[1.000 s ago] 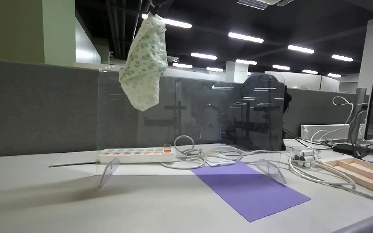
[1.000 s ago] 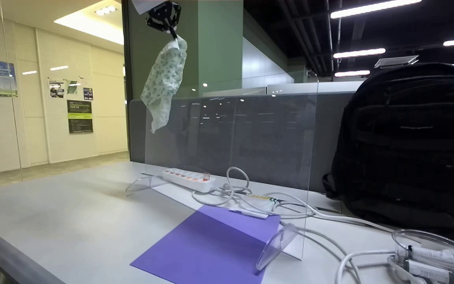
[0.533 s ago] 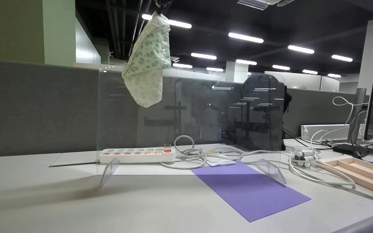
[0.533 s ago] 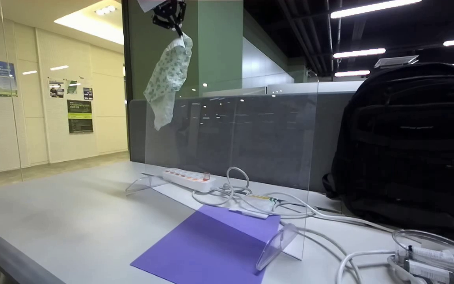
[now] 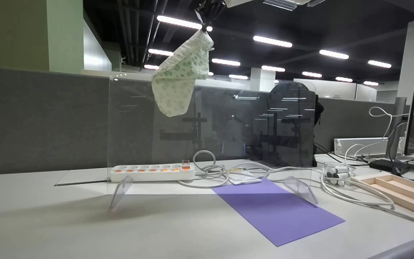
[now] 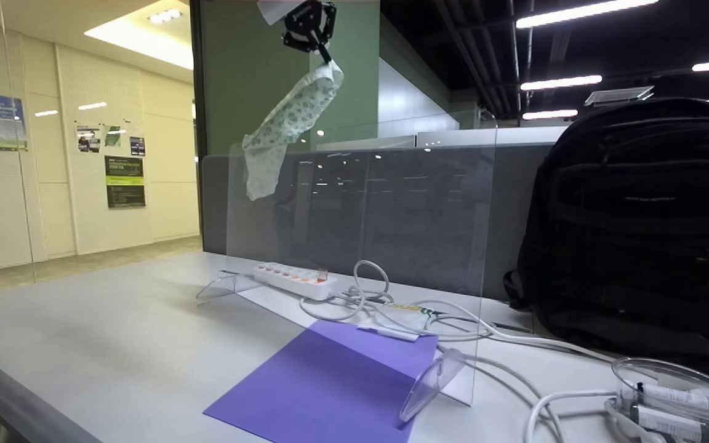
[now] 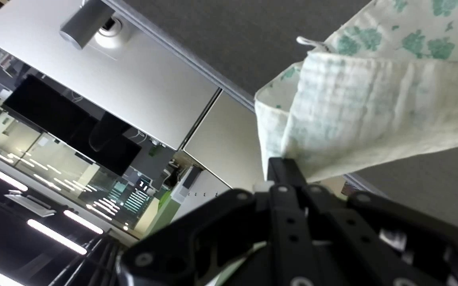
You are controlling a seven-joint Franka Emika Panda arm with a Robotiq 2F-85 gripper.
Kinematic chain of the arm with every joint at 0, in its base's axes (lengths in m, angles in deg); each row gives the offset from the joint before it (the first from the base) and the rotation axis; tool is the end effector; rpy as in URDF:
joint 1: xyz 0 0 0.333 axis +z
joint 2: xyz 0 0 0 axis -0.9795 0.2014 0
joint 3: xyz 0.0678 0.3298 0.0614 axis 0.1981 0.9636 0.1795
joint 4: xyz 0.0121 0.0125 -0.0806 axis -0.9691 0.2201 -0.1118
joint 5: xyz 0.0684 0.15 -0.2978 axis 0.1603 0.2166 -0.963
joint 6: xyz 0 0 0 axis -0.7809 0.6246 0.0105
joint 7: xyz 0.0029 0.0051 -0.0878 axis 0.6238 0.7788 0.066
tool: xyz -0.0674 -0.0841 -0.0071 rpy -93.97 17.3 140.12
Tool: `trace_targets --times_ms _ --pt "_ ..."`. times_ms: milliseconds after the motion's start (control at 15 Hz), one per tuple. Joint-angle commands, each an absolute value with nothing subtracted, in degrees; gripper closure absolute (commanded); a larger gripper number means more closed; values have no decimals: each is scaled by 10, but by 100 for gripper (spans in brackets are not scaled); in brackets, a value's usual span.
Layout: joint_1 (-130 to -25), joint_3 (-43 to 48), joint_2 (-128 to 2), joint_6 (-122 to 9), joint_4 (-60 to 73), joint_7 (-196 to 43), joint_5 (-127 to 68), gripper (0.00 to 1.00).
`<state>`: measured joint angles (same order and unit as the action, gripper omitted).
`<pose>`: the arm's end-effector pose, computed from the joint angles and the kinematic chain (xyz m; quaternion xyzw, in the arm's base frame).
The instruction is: Pick the cloth on the mat and put it on the countertop shield
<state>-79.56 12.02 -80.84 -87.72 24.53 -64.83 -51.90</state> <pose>0.5476 0.0672 0.6527 0.8394 0.2471 0.4572 0.1591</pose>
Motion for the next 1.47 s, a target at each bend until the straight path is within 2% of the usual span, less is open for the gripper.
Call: trace_targets --times_ms 0,467,1067,1400 --pt "-804 116 -811 -855 251 -686 -537 100" --pt "-813 114 -809 -820 273 -704 -535 100" --pt "-837 91 -784 -830 270 -826 -652 100" --pt "-833 91 -758 -828 274 -864 -652 100"
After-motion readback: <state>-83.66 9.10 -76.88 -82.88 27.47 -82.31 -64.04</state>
